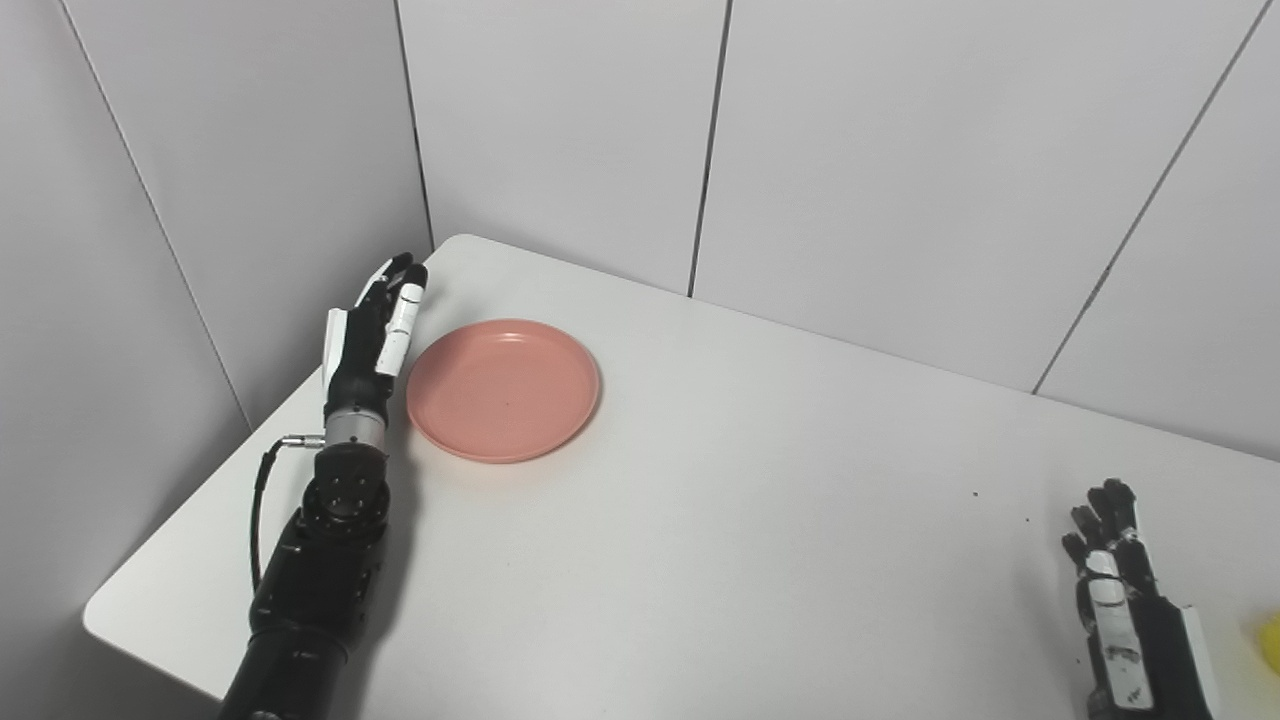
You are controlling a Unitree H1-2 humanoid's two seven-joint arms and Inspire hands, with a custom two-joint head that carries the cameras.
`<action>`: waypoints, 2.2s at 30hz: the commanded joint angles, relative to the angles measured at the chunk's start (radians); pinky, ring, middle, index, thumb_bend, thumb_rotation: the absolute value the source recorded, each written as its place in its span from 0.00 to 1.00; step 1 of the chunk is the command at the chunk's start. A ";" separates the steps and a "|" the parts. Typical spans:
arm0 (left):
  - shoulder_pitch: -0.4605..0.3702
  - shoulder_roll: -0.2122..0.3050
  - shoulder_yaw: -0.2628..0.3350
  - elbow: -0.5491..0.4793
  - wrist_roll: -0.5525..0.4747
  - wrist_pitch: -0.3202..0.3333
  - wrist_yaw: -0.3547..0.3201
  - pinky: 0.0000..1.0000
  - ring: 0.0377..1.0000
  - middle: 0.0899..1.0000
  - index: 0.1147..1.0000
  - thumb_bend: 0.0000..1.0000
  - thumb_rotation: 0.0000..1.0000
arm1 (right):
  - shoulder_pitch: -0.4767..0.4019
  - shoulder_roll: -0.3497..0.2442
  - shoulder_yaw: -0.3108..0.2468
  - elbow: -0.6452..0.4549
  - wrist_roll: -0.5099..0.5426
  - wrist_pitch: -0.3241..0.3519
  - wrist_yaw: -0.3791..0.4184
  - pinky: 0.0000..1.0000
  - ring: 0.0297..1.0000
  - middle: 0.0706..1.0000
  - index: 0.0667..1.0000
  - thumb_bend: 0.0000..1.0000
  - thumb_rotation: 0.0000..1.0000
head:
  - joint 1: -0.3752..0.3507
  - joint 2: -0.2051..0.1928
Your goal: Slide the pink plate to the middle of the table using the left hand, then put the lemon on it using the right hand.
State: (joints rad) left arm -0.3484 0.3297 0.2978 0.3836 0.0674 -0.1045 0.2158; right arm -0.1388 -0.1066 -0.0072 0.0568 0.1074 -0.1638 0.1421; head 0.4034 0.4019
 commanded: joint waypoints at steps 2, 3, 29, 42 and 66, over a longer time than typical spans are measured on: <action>-0.024 0.026 -0.004 0.003 -0.006 -0.056 -0.001 0.94 0.88 0.85 0.85 0.72 1.00 | -0.002 -0.002 -0.005 -0.025 0.010 -0.003 0.003 1.00 1.00 1.00 1.00 0.35 0.84 | 0.000 0.002; -0.024 0.026 -0.005 0.006 -0.009 -0.054 -0.005 0.94 0.88 0.85 0.86 0.72 1.00 | -0.002 -0.002 -0.005 -0.026 0.011 -0.003 0.003 1.00 1.00 1.00 1.00 0.35 0.84 | 0.000 0.002; 0.021 -0.072 -0.002 -0.001 -0.237 -0.045 -0.099 0.86 0.84 0.84 0.84 0.75 1.00 | 0.005 -0.004 -0.005 -0.051 0.003 0.021 -0.001 1.00 1.00 1.00 1.00 0.38 0.86 | 0.001 0.015; 0.025 -0.107 -0.045 -0.059 -0.242 0.016 -0.127 0.87 0.85 0.84 0.83 0.80 1.00 | 0.005 0.003 -0.009 -0.070 0.010 0.036 -0.006 1.00 1.00 1.00 1.00 0.37 0.85 | 0.000 0.020; 0.033 -0.234 -0.153 -0.151 -0.175 0.031 -0.107 0.91 0.87 0.85 0.84 0.75 1.00 | -0.008 0.005 -0.014 -0.004 -0.012 -0.026 -0.021 1.00 1.00 1.00 1.00 0.46 0.79 | -0.059 0.045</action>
State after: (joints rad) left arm -0.3006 0.0986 0.1569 0.2504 -0.1215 -0.0658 0.1204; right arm -0.1334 -0.1020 -0.0114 0.0527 0.0913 -0.1306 0.1237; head 0.3436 0.4463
